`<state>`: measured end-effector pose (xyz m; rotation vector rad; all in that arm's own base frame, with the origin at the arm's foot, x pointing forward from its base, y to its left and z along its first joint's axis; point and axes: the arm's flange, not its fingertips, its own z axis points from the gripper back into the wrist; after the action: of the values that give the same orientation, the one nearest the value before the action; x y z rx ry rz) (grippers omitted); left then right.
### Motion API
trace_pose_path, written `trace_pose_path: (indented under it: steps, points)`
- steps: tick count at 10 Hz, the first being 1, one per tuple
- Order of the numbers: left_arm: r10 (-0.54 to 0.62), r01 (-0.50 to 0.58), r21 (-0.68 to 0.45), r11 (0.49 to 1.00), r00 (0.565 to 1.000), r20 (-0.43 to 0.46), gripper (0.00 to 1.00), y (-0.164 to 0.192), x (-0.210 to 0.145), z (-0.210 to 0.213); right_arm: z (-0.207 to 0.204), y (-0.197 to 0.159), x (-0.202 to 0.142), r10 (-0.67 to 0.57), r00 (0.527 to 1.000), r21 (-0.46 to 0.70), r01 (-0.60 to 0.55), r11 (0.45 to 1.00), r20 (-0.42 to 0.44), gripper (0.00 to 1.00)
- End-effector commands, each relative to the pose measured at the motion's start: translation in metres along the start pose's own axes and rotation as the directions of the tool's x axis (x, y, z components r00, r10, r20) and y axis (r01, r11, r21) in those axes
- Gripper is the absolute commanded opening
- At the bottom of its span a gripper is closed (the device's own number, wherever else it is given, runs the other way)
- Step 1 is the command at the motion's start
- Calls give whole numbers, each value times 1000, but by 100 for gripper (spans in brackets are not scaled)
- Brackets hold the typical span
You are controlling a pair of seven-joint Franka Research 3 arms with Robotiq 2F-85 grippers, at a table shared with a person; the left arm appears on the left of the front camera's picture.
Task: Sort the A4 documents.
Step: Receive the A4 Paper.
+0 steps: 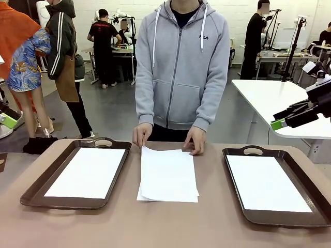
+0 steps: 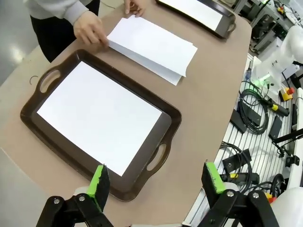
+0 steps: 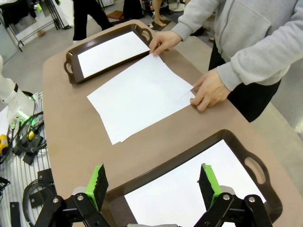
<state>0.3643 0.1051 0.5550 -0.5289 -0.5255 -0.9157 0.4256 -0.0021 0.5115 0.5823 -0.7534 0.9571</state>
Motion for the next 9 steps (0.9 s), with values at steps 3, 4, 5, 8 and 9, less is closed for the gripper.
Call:
trace_pose_path:
  steps: [3,4,5,8,9]
  points:
    - [7,-7,-61,998,1000,-6,100,6,6,-4,0,1,0,3,1000,1,-3,1000,1,100]
    - [8,-8,-7,1000,1000,-5,100,4,1,-3,0,1,0,3,1000,1,-3,1000,1,100]
    - [8,-8,-7,1000,1000,-5,100,4,1,-3,0,1,0,3,1000,1,-3,1000,1,100]
    - [8,-8,-7,1000,1000,-5,100,4,1,-3,0,1,0,3,1000,1,-3,1000,1,100]
    - [8,-8,-7,1000,1000,-5,100,4,1,-3,0,1,0,3,1000,1,-3,1000,1,100]
